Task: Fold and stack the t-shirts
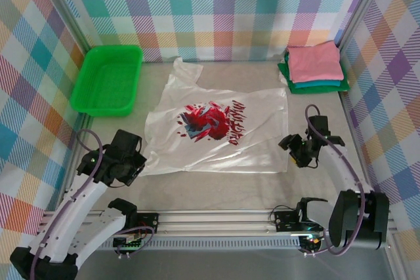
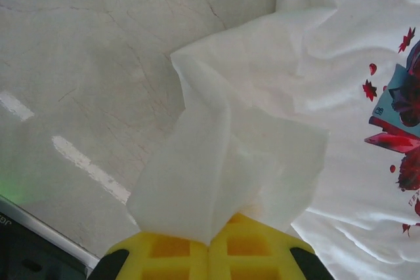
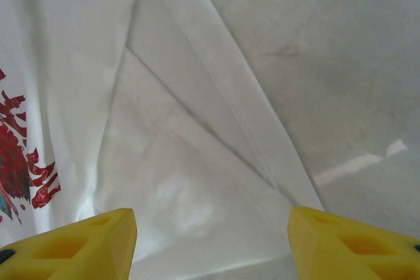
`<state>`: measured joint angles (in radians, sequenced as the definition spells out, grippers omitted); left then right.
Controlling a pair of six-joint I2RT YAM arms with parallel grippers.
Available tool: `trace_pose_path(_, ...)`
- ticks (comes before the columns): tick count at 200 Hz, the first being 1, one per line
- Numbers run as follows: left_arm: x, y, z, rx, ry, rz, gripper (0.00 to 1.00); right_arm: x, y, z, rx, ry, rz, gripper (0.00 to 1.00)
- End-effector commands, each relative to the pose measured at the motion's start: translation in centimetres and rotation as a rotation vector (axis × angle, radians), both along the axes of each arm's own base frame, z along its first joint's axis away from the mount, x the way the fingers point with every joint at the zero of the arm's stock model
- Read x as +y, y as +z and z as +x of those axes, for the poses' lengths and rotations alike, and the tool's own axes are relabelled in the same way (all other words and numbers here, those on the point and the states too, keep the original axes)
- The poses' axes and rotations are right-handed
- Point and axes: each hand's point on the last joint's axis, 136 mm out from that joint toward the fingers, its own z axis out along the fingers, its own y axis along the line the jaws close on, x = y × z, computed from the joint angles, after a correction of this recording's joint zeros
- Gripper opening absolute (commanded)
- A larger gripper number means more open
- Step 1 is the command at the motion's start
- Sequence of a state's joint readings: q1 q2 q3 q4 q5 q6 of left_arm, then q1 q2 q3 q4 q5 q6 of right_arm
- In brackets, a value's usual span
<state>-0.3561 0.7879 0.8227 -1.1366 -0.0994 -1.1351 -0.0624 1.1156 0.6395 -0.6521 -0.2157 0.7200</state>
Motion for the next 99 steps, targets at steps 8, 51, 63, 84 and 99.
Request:
trace_pose_path(8,-0.8,1.0,1.8,-0.02,-0.078,-0.024,0.0,-0.2,-0.8,-2.8,0.111,-0.064,0.02,0.63)
trace_pose_path(51,-1.0,0.2,2.7,-0.038,-0.09,-0.049,0.0,0.3,-1.5,-4.7,0.177,-0.096,0.062,0.62)
trace_pose_path(63,-1.3,-0.9,2.6,-0.038,-0.084,-0.073,0.0,0.6,-1.8,-5.1,0.19,-0.101,0.076,0.62)
trace_pose_path(84,-1.0,-1.9,2.1,-0.061,-0.059,-0.081,0.0,0.6,-2.4,-5.6,0.214,-0.094,0.074,0.61)
trace_pose_path(99,-0.4,-2.2,1.8,-0.071,-0.044,-0.06,0.0,1.2,-3.1,-5.2,0.208,-0.082,0.114,0.59)
